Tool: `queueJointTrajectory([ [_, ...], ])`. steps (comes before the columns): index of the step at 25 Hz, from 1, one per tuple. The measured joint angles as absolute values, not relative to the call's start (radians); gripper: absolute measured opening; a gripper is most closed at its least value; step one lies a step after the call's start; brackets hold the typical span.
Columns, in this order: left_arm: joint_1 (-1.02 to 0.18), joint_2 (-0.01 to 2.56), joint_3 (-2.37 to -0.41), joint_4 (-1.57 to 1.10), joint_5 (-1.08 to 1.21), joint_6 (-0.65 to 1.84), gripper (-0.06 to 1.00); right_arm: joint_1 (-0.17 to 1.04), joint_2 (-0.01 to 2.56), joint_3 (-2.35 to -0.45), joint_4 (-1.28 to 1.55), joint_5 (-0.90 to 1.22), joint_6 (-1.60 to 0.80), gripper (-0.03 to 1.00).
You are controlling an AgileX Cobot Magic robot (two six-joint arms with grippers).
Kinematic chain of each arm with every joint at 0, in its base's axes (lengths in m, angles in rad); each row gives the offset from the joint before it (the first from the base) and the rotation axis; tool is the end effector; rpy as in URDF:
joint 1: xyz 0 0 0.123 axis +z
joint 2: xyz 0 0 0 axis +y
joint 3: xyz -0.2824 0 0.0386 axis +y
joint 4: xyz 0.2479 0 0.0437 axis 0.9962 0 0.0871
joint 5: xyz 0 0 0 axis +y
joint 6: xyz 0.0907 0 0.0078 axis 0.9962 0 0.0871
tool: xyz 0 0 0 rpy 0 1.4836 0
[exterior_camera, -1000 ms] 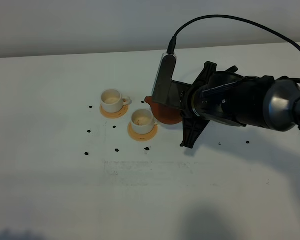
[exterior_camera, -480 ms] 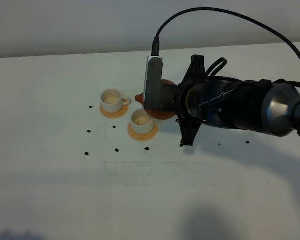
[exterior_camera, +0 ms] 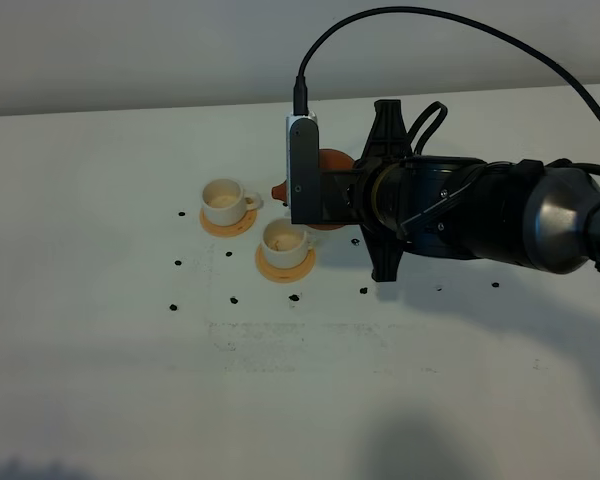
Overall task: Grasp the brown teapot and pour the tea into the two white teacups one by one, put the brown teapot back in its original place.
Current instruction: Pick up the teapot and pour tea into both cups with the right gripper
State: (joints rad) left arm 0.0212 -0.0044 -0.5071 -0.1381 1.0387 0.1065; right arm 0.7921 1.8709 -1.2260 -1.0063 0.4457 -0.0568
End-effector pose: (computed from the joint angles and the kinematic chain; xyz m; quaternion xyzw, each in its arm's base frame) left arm -0.0057 -0.0109 0.2815 0.0382 0.8415 -0.0347 0.5378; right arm 0.3069 0.2637 0.2060 -0.6740 0.6184 -0.2117 0.3443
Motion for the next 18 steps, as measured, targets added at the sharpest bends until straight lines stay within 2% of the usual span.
queueJointTrajectory([
  [18,0.021,-0.004,-0.507,-0.138,1.039,0.106,0.43,0.792,1.881,-1.208,-1.141,0.415,-0.06,0.09],
])
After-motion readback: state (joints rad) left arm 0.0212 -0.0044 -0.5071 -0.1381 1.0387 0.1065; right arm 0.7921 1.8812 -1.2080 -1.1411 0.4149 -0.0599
